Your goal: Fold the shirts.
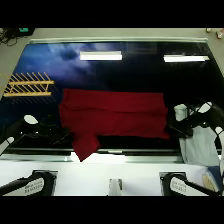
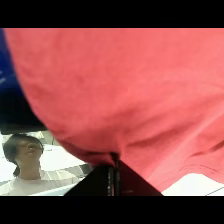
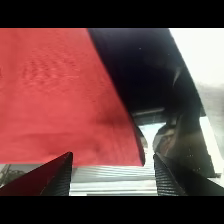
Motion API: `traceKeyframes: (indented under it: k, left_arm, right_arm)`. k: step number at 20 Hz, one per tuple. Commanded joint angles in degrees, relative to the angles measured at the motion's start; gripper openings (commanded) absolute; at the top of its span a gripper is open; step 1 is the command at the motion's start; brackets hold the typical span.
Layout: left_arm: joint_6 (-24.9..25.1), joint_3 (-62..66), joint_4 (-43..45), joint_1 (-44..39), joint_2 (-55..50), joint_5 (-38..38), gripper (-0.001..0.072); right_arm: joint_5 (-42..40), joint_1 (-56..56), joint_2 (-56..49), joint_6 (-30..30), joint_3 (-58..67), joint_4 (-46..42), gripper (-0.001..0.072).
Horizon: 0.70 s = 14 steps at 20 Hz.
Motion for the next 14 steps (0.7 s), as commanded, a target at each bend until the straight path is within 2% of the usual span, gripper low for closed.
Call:
traceKeyframes:
  k: [1, 4, 7, 10, 11, 14]
  left_arm:
    - [-0.2, 0.1, 0.1, -0.1, 0.1, 0.4, 0.0035]
    - [-0.2, 0.1, 0.1, -0.1, 0.1, 0.4, 0.0035]
    - [-0.2, 0.1, 0.1, -0.1, 0.5, 0.4, 0.0035]
    - [1.0, 0.7, 0.1, -0.1, 1.0, 0.4, 0.0034]
    - [2.7, 1.9, 0.2, -0.1, 1.6, 0.4, 0.0034]
    - [2.8, 9.2, 0.4, 0.9, 4.0, -1.4, 0.0032]
  right_arm:
    - [-2.6, 0.0, 0.0, 0.0, -2.8, 0.6, 0.0534]
    - [-5.2, 0.0, 0.0, -0.1, -4.7, 2.6, 0.0523]
    - [-7.5, 0.0, 0.0, -0.1, -4.8, 5.9, 0.0440]
    - [-8.7, 0.0, 0.0, -0.1, -4.7, 8.1, 0.0023]
    - [-8.4, 0.0, 0.0, -1.4, -4.5, 8.9, 0.0022]
    - [-5.3, 0.0, 0.0, -4.6, 0.0, 8.9, 0.0020]
